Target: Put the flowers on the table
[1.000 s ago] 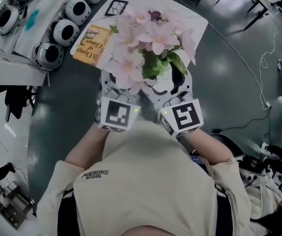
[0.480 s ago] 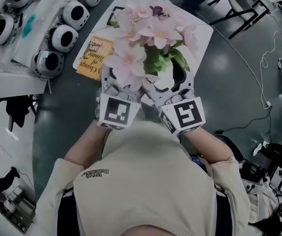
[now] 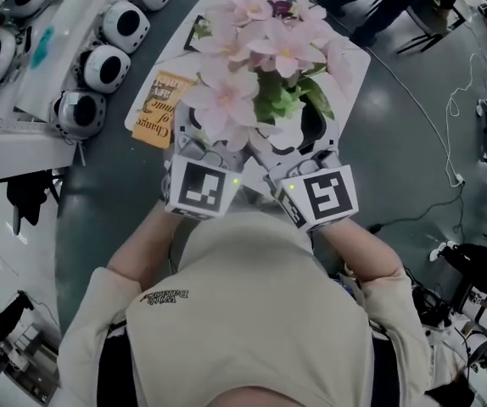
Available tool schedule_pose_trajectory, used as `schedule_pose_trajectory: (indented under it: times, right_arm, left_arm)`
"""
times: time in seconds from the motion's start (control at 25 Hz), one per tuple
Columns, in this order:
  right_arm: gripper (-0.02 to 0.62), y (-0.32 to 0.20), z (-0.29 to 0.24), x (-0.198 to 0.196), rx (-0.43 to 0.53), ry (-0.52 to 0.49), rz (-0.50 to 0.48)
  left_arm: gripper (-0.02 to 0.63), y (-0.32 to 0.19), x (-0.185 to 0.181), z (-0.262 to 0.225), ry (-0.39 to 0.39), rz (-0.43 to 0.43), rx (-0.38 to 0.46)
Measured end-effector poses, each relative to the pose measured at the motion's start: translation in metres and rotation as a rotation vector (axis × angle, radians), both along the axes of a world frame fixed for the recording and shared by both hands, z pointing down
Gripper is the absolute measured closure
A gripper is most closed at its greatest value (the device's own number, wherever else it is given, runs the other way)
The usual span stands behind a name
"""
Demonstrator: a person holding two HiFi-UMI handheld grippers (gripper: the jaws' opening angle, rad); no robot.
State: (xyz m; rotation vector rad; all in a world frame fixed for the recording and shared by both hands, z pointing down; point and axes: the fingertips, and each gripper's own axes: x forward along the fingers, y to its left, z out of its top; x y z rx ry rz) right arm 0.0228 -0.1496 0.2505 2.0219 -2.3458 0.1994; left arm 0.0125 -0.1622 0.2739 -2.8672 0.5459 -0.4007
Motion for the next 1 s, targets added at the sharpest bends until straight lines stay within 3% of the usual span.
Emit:
schedule_pose_trajectory:
  times: [0.48,1.0]
  right_arm:
    - [0.137,0.003,-0.010,0.028,0.018,0.001,-0.034]
    - [0.137,-0.015,0.006,0.047,-0.003,-0.034,-0.034]
  left_arm:
    - [0.123,0.003,0.027,-0.008,0.020,-0.039,-0.017]
    - [0.123,-0.014,0.046,0.008,-0.028,-0.020,-0.011]
